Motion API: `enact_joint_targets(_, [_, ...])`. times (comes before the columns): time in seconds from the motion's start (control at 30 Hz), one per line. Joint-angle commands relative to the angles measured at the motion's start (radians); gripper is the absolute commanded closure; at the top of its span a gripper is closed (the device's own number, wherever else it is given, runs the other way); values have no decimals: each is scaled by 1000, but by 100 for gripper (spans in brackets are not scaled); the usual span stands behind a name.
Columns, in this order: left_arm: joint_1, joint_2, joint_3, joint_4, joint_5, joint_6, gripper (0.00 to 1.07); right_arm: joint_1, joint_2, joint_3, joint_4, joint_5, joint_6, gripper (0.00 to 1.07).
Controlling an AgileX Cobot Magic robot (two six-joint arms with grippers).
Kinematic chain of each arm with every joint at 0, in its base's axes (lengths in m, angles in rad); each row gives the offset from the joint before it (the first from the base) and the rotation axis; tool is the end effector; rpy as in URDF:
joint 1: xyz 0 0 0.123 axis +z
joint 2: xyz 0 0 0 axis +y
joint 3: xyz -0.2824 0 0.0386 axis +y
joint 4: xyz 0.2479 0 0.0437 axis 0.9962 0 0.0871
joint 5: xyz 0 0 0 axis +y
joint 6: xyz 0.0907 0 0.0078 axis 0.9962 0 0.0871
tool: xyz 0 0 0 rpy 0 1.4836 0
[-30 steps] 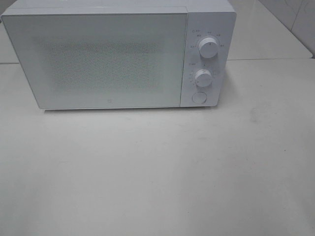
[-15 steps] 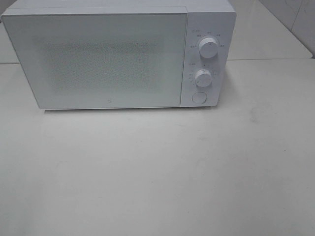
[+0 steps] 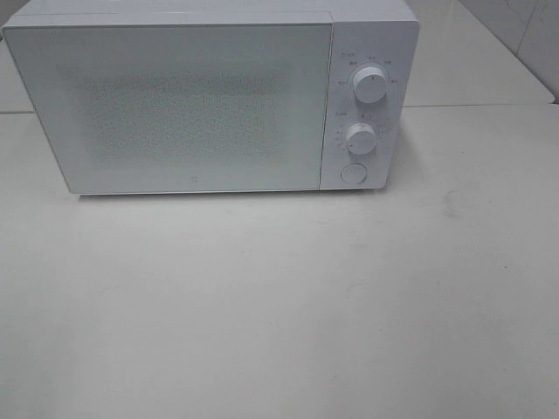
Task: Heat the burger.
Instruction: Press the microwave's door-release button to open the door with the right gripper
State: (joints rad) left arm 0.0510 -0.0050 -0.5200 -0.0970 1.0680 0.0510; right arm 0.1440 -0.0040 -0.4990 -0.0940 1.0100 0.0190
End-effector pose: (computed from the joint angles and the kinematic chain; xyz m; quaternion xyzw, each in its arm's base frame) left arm -0.0081 -0.0082 0.2824 0.0027 0.8476 -0.0214 0.5302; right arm -0.0025 -0.0077 0.2813 -0.0517 0.8364 -0.0026 0.5457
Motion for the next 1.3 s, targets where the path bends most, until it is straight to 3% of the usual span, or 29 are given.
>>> enact_joint_targets(0.03, [2, -19, 4, 0, 1, -6, 9, -4, -28, 3, 1, -15, 4, 32])
enact_joint_targets(0.37, [2, -19, 4, 0, 1, -6, 9, -4, -28, -1, -3, -16, -1, 32])
enact_joint_targets(0.57, [2, -19, 4, 0, 1, -6, 9, -4, 33, -58, -3, -64, -3, 32])
enact_joint_targets(0.93, [2, -19, 4, 0, 1, -6, 9, -4, 296, -63, -3, -394, -3, 32])
enact_joint_targets(1.3, [2, -19, 4, 0, 1, -6, 9, -4, 555, -63, -3, -603, 10, 32])
